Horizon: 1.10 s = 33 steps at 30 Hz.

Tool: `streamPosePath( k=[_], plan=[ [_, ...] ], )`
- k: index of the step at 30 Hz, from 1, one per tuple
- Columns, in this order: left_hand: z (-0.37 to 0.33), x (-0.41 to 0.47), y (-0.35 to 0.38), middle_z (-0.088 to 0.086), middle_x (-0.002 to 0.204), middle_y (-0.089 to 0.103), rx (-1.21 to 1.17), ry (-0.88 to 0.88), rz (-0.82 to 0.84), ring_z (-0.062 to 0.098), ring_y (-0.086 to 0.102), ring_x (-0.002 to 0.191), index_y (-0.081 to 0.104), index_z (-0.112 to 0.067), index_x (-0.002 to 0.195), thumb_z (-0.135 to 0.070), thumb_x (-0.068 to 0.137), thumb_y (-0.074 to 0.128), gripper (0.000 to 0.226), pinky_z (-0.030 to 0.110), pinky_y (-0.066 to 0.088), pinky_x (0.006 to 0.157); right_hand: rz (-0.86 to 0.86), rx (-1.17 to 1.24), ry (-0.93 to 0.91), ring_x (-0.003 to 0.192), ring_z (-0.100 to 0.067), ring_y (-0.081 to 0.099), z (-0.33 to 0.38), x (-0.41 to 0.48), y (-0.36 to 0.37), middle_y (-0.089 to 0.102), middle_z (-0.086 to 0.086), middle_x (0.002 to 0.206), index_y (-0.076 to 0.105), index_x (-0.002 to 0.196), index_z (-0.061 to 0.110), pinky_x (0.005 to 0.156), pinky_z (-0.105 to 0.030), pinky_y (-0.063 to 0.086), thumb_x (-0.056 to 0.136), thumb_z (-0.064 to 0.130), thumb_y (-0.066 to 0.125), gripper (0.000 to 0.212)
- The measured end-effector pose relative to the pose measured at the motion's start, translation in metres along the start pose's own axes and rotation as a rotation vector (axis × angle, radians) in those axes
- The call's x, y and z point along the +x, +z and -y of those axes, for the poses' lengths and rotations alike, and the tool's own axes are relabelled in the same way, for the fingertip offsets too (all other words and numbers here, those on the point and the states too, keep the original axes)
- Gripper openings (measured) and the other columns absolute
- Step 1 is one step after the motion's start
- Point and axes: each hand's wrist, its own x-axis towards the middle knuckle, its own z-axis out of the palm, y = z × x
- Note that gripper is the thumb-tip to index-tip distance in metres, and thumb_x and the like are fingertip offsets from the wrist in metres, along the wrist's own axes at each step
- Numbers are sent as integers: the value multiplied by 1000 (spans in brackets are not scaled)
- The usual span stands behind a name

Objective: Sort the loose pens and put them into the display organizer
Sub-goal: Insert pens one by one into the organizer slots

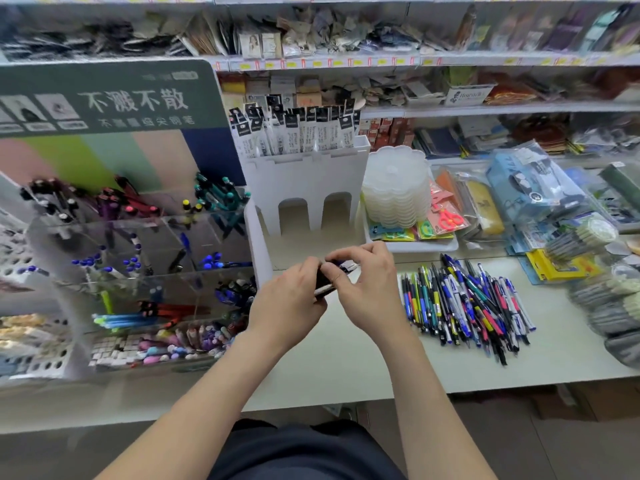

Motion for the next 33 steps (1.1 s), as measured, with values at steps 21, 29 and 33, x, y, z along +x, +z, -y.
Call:
streamPosePath(
  k=[21,29,33],
  plan=[
    [131,-77,-72,-7,88,68,-190,-57,46,28,66,79,49,-34,108,-30,81,70,35,42,58,66,18,204,230,67,-16,67,107,-64,107,75,5,75,80,81,25,67,-32,57,88,21,75,10],
    [163,-102,-75,-6,80,66,-234,-45,114,27,65,71,46,-33,104,-29,76,69,37,42,58,61,85,302,344,69,-10,64,121,-82,137,72,6,74,79,82,20,71,-29,55,86,13,81,8],
    [168,-105,-79,-8,79,65,-276,-34,131,23,64,68,44,-32,105,-28,77,71,39,38,55,60,24,518,398,75,-9,70,128,-89,141,79,1,81,82,86,17,69,-22,55,89,6,82,11]
  ],
)
